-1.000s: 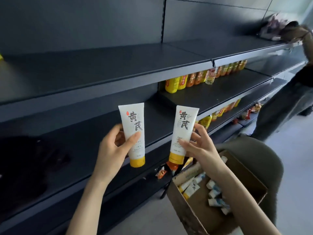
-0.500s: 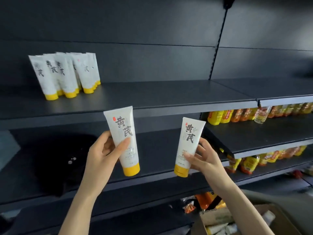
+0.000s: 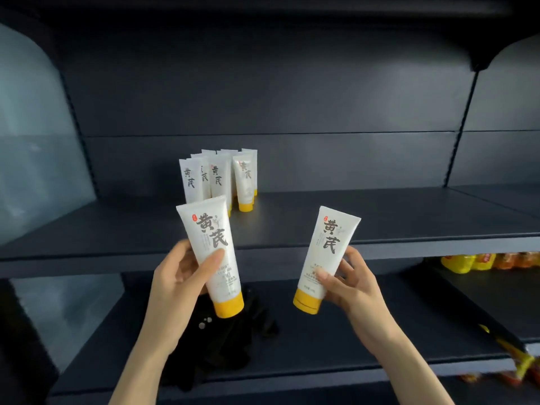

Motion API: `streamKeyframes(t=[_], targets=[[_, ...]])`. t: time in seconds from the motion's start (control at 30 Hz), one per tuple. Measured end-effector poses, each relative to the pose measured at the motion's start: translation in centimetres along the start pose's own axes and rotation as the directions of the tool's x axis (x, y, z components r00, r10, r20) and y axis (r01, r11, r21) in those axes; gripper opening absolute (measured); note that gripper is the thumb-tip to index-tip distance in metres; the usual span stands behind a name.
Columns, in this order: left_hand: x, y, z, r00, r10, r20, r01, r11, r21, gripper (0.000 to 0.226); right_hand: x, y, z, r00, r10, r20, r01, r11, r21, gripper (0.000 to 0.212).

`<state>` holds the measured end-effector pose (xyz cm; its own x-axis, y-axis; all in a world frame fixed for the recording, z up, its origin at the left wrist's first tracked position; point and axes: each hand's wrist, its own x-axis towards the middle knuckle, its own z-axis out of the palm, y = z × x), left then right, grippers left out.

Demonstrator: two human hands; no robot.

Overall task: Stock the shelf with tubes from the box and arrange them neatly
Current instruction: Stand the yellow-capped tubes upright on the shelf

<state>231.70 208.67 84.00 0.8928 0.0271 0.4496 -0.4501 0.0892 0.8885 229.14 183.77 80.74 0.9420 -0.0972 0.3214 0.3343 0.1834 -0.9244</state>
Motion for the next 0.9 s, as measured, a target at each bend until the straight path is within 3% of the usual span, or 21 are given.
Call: streamKeyframes(t=[0.43, 0.6, 0.9], targets=[[5.1, -0.9, -11.2, 0.997, 0.051, -0.059, -0.048, 0.997, 0.053, 0.025, 10.3, -0.1, 8.7, 0.99, -0.142, 0.009, 0.142, 0.989, 0.04, 0.043], [6.6, -0.5, -12.2, 0.991, 0.095, -0.094, -0.088, 0.993, 0.083, 0.022, 17.2, -0.1, 9.3, 0.989, -0.145, 0.009, 0.145, 0.983, -0.115, 0.037], [9.0, -1.6, -11.7, 0.989, 0.102, -0.103, -0.09, 0.989, 0.116, 0.027, 24.5, 4.5, 10.4, 1.0, 0.01, 0.019, -0.002, 0.93, -0.367, 0.043]])
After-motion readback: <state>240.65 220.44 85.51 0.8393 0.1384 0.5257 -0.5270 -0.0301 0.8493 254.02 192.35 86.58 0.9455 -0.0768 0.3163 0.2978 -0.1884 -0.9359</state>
